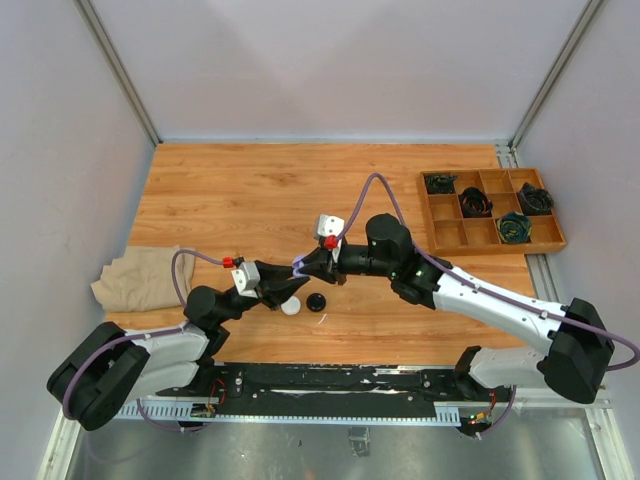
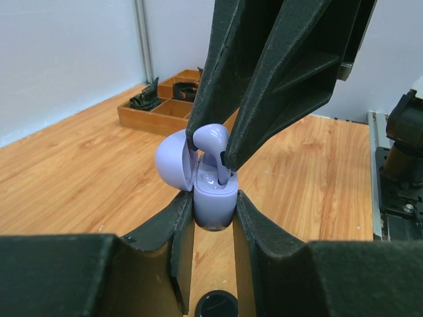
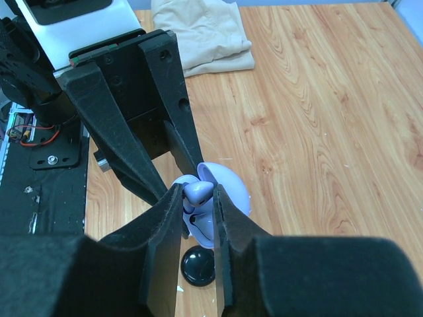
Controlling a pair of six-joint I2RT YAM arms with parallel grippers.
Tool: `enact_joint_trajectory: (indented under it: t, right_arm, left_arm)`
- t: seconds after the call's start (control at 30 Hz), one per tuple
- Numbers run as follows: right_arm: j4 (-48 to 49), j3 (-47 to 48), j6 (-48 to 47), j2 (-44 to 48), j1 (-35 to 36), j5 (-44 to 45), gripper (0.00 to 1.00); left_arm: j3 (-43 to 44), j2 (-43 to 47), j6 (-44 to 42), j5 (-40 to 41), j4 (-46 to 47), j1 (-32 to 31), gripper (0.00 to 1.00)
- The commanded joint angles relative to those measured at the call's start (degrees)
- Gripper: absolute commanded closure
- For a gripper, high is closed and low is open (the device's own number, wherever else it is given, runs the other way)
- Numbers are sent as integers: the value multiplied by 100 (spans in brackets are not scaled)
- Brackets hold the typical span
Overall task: Insert the wireless bluetooth earbuds into the charging case
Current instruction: Place the earbud in the charging case.
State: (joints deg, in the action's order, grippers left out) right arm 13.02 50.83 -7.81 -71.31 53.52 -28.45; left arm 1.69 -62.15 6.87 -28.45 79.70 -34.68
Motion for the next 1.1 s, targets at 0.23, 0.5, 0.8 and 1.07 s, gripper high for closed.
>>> enact_joint_trajectory:
  t: [0.23, 0.5, 0.8, 1.07]
  right_arm:
    - [125, -97, -71, -55, 123, -122, 78]
    - [11, -123, -158, 44, 124, 41, 73]
    - [-100, -120, -205, 136, 106, 202, 68]
    - [-179, -113, -244, 212, 80, 261, 60]
  left_arm:
    - [-108, 20, 25, 6, 450, 14, 100]
    - [-125, 19, 33, -4, 484, 14, 100]
    - [-125, 10, 25, 6, 484, 14, 100]
    - [-111, -15, 25, -13, 476, 14, 100]
